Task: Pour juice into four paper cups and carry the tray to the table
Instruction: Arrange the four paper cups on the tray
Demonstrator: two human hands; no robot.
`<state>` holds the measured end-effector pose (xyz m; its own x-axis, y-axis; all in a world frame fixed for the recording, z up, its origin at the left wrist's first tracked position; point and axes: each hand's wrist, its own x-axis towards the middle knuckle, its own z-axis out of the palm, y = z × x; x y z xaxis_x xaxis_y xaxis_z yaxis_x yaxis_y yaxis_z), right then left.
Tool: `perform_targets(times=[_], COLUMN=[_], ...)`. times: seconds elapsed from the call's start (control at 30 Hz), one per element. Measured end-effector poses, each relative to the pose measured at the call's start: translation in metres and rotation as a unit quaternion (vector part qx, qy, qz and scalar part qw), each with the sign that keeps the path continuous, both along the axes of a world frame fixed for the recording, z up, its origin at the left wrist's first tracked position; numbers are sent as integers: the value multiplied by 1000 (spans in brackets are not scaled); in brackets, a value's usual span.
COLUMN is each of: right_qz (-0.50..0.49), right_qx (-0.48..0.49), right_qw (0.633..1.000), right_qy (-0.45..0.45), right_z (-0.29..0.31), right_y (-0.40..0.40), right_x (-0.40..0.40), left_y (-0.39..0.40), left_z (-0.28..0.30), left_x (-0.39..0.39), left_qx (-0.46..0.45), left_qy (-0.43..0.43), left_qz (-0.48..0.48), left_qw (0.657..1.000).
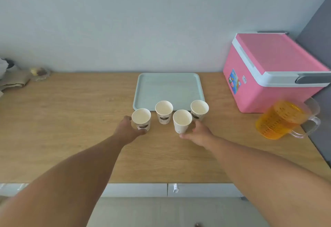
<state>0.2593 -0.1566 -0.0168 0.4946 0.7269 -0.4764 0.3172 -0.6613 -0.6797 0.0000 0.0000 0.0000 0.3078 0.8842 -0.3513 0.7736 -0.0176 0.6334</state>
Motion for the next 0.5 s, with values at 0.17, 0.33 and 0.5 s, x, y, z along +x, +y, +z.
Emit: perform_targets(times=[0.17,0.33,0.5], right_qz=[-18,-25,-36], right_qx=[16,31,46], right_qw=[1000,999,998], right_qy=[0,13,14], right_z=[-3,-5,-9], right_y=[7,14,16], right_x=[0,0,-3], left_y=[4,5,8], left_z=[-8,-20,-28], left_x=[10,14,15], left_qx=[-50,-68,-44], left_qy=[-83,-113,-127], left_qz=[68,87,68], left_qw=[993,987,989])
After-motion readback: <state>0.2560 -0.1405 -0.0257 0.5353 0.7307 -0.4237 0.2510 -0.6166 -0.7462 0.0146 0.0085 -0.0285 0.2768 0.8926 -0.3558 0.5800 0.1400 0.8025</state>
